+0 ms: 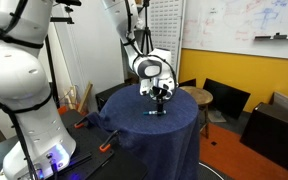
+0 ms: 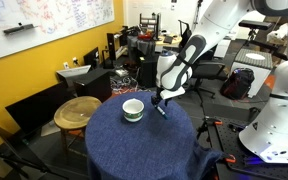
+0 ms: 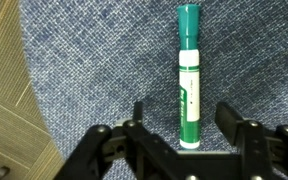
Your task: Put the marker in the cup
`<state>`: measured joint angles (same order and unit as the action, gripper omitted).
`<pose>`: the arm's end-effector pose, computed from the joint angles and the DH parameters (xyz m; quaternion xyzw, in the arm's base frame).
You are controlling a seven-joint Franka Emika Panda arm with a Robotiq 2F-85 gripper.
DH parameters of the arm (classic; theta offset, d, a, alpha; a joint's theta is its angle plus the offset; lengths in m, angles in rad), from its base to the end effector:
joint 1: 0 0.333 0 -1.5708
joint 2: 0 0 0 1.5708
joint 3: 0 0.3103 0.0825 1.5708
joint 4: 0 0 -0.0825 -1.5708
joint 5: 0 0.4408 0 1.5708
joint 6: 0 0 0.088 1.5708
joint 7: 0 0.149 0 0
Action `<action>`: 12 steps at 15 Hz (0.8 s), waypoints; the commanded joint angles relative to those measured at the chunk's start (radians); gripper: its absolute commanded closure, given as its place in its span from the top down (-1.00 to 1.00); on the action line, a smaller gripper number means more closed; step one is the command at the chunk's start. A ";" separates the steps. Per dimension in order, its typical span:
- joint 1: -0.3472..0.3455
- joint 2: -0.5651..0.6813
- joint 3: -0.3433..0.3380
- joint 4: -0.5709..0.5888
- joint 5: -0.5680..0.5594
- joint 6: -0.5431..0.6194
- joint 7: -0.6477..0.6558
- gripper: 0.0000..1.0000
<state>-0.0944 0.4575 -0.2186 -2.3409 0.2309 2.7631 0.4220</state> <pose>0.4902 -0.1825 0.0422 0.8938 -0.4483 -0.0072 0.0070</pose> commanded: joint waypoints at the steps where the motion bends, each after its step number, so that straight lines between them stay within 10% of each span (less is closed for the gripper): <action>1: 0.014 0.001 -0.015 0.015 -0.002 -0.018 0.031 0.43; 12: 0.017 0.010 -0.017 0.033 -0.008 -0.034 0.035 0.27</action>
<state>-0.0944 0.4577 -0.2203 -2.3346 0.2312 2.7623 0.4223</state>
